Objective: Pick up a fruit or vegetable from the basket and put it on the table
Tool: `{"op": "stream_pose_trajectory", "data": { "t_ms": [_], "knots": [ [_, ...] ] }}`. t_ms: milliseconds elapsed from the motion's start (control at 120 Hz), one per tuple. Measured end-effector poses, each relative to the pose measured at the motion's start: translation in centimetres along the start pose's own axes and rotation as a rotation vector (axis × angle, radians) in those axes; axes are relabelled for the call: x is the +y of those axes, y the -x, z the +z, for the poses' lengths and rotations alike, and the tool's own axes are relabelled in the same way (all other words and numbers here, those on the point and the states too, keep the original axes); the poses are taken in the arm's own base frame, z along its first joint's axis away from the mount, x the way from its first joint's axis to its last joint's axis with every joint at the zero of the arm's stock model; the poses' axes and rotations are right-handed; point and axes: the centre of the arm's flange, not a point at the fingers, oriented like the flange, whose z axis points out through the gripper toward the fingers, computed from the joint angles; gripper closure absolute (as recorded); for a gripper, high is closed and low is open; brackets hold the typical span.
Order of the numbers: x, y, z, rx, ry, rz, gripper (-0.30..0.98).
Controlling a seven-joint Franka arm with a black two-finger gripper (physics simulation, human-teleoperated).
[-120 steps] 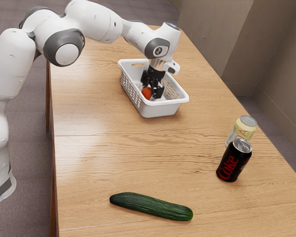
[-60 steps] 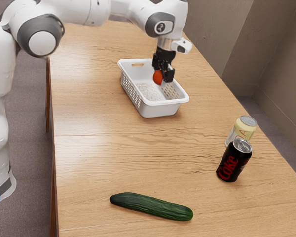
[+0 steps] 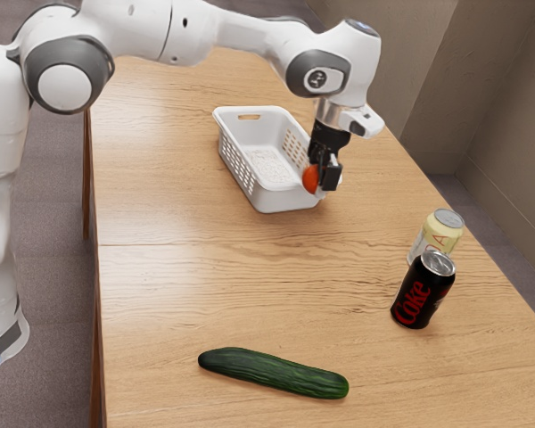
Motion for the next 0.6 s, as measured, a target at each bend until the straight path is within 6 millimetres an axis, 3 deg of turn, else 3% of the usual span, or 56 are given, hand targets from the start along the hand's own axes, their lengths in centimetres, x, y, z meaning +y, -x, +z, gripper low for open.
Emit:
{"op": "stream_pose_trajectory", "data": {
  "t_ms": [308, 442, 600],
  "knots": [
    [1.7, -0.4, 0.4, -0.002, 0.001, 0.032, 0.34],
    [2.6, -0.5, 0.4, -0.003, 0.002, 0.049, 0.14],
    [3.1, -0.5, 0.2, 0.002, 0.002, 0.056, 0.05]
  ]
}}
